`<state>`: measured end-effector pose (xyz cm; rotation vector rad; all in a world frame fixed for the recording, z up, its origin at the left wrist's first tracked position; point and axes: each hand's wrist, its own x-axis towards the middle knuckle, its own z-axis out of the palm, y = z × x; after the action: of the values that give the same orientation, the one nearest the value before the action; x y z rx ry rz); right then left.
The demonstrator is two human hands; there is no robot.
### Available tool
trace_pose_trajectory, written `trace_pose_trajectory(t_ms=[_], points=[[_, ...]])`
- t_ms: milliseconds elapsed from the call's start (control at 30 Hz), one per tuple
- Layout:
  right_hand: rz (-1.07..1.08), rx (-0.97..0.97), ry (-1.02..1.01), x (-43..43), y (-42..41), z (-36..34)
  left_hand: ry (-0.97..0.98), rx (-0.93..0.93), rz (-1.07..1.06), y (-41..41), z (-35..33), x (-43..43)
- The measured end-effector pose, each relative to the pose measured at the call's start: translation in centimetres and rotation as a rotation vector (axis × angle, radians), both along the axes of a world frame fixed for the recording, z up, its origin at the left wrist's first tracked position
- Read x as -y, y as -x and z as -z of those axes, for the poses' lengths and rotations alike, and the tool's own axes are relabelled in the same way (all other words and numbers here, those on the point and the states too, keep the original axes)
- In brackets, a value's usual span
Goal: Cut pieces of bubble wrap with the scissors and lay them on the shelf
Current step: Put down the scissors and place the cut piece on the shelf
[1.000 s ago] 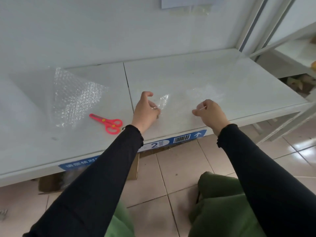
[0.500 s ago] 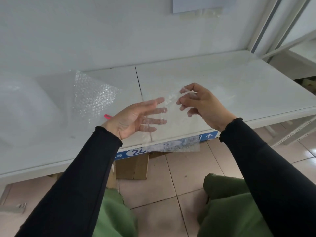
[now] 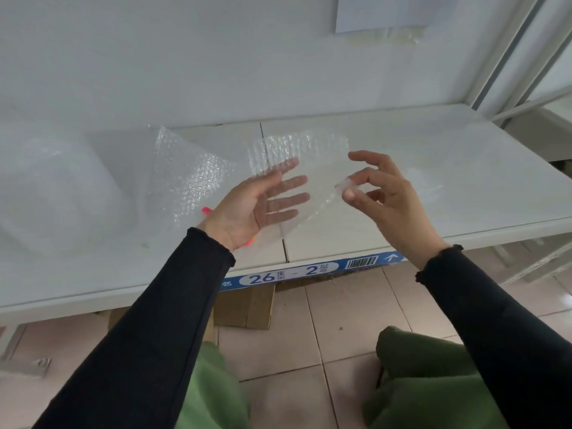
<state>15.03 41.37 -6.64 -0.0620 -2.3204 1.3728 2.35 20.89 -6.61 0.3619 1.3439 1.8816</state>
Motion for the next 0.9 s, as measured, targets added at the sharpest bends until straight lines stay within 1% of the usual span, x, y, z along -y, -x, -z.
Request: trace_pose_trajectory(t_ms=[67,167,267,333,467,600,633,733,900], points=[[0.096,-0.023,0.099,-0.2,0.4,0.0,-0.023,-0.002,0.028,-0.5,0.0,-0.2],[0.211,-0.077,0.333,-0.4,1.0,-0.1,-0.021,-0.051,0.083,-1.3,0.1,-0.6],[0.193,-0.075,0.514,-0.4,1.2,-0.1,0.006,-0.073,0.120,-1.9,0.2,-1.1],[0.176,-0.076,0.567,-0.4,1.2,-0.1,0.010,-0.067,0.127,-2.2,0.1,-1.3],[0.213,-0.106,0.573,-0.5,1.1,-0.3,0.020,-0.068,0.146,-2.3,0.2,-1.7],[0.272,-0.148,0.538,-0.7,1.1,-0.2,-0.045,0.027,0.081,-2.6,0.0,-1.9],[0.281,-0.161,0.527,-0.7,1.1,-0.2,-0.033,0.001,0.048,-2.9,0.0,-2.1],[0.301,-0.190,0.503,-0.6,1.1,-0.3,0.029,-0.178,-0.066,-3.4,0.2,-2.6],[0.338,-0.203,0.487,-0.5,1.0,-0.5,0.024,-0.266,-0.205,-3.6,0.5,-3.1]])
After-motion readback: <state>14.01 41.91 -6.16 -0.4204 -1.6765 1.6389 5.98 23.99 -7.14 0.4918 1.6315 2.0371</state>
